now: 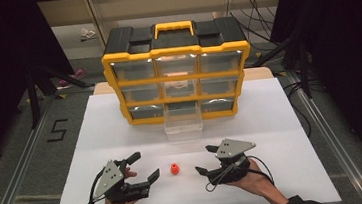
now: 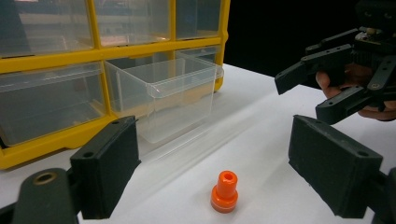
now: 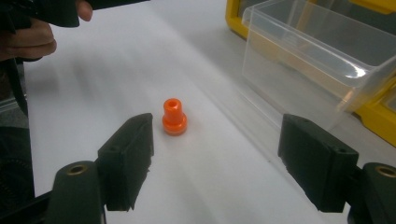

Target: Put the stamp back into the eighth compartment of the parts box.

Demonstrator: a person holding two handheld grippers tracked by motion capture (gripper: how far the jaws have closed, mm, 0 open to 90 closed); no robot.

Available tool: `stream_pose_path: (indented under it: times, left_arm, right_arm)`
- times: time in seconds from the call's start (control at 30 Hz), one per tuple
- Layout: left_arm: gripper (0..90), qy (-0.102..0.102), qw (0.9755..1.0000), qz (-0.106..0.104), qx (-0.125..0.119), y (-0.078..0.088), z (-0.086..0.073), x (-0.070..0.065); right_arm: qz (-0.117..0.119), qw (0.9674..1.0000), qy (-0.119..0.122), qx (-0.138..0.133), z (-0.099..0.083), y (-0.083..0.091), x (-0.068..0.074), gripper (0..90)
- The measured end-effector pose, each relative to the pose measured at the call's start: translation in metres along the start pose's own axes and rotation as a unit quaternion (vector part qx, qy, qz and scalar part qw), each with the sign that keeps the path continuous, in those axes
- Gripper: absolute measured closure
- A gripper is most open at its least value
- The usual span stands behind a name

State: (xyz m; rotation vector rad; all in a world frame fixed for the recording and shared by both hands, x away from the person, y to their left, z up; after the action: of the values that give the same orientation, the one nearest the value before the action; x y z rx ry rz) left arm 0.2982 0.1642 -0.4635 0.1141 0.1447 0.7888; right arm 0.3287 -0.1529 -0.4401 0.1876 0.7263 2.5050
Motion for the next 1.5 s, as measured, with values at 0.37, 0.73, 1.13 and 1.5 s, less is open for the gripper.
stream_pose_path:
  times: [0.37,0.73,1.13,1.5]
  left_arm:
    - [16.0,0.000,1.0000,0.000,-0.001,0.000,0.000,0.000]
    - [16.0,-0.001,1.0000,0.001,0.000,0.000,0.000,0.000]
    - [16.0,-0.003,1.0000,0.004,-0.003,0.000,0.000,0.000]
    - [16.0,-0.004,1.0000,0.004,-0.003,0.000,0.000,0.000]
  right_arm:
    - [0.019,0.9991,0.018,0.034,0.008,-0.024,0.006,27.6]
    - [0.034,0.9969,0.038,0.060,0.011,-0.047,0.014,28.5]
    - [0.044,0.9943,0.042,0.088,0.012,-0.073,0.016,29.5]
    - [0.053,0.9899,0.048,0.122,0.013,-0.092,0.015,34.5]
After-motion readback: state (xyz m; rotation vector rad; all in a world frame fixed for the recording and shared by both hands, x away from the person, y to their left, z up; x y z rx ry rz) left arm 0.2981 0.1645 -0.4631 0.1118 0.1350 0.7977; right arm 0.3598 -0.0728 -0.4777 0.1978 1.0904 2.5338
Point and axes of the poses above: each handheld gripper's, and its own axes: y roughly backward along the jaws, z roughly out of its top, x roughly to its left, the point moved 1 cm from there along -y, roughly forward along the jaws, and after that the axes turned 2 degrees about z, right-handed, at the moved point
